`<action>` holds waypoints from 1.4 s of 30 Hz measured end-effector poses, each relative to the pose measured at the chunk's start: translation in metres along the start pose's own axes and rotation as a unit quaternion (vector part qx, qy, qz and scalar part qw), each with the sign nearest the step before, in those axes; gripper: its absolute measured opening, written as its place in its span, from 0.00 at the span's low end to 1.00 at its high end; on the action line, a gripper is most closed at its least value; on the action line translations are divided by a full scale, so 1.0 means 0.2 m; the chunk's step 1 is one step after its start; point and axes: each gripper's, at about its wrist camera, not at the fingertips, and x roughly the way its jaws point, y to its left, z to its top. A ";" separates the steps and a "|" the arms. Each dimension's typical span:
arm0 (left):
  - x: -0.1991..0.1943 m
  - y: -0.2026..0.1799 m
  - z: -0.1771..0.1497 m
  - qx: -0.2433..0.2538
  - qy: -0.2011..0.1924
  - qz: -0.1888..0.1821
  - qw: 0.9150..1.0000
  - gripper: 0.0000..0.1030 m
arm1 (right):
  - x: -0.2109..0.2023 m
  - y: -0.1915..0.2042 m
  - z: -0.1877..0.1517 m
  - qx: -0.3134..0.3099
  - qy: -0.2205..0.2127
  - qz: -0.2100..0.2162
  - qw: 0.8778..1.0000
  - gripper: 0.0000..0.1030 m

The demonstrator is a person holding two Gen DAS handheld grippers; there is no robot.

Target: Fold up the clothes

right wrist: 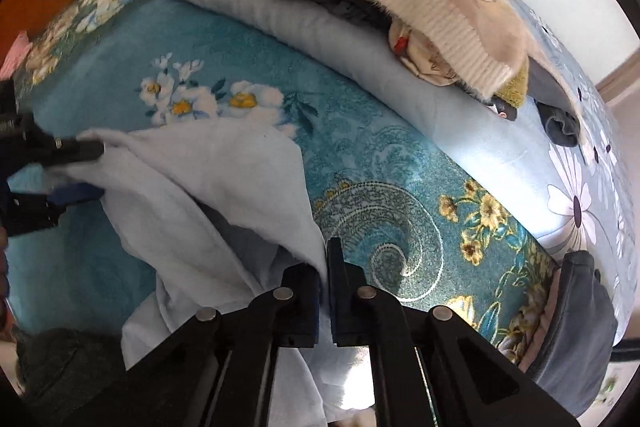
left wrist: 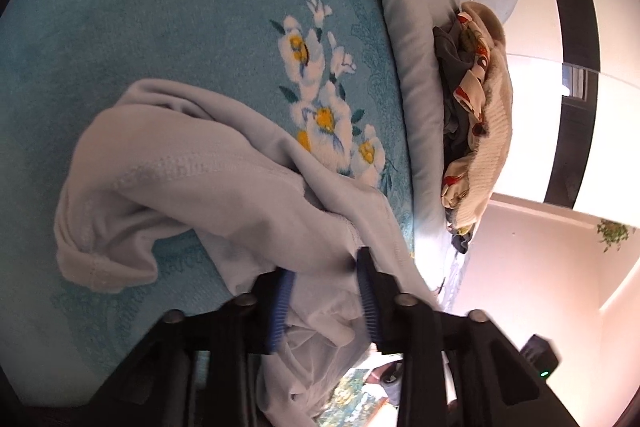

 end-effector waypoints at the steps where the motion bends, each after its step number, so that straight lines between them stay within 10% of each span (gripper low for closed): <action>1: -0.01 0.00 0.00 0.006 -0.002 0.004 1.000 0.10 | -0.04 -0.04 0.02 0.034 -0.014 0.013 0.999 0.03; 23: -0.49 -0.41 -0.10 0.198 -0.095 -0.007 0.976 0.04 | -1.09 -0.83 -0.11 0.275 -0.277 -0.003 0.921 0.02; 34: -0.78 -0.79 -0.19 0.332 -0.156 0.000 0.930 0.04 | -1.45 -0.90 -0.28 0.257 -0.350 -0.013 0.901 0.02; 42: -0.79 -1.06 -0.17 0.367 -0.147 -0.017 0.919 0.04 | -1.52 -0.96 -0.36 0.271 -0.367 -0.006 0.890 0.02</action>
